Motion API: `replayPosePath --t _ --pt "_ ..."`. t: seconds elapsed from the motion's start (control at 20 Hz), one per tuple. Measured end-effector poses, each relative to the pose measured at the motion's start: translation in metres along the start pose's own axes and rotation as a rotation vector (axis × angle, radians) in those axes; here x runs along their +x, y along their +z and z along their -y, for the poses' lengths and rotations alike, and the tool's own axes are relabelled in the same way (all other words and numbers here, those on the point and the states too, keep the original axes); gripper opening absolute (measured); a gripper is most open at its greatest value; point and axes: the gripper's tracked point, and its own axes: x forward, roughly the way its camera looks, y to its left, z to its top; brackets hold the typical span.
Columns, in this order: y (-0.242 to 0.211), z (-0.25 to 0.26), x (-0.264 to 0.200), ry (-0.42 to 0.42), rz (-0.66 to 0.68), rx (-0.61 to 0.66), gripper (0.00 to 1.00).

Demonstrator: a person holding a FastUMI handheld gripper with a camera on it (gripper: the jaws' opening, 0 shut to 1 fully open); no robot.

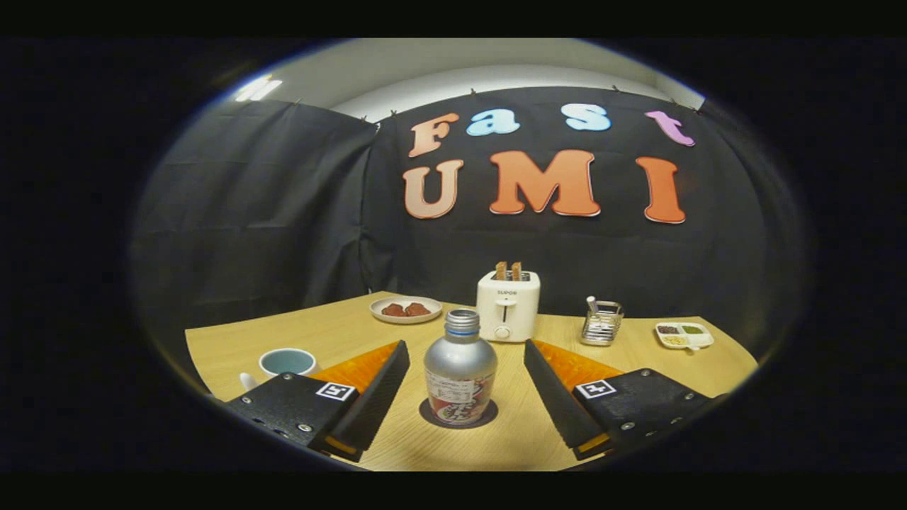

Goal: Take the bottle from table, then pour the juice into the cup, finally place the bottle on the coaster

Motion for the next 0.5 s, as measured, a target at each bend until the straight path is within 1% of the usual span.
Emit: replayPosePath --t 0.1,0.3,0.5 --pt "0.02 0.009 -0.017 -0.019 0.037 0.015 0.97" --pt "0.046 0.029 -0.054 -0.067 0.053 0.055 0.97" --pt "0.07 0.061 -0.096 -0.174 0.1 0.028 0.97"
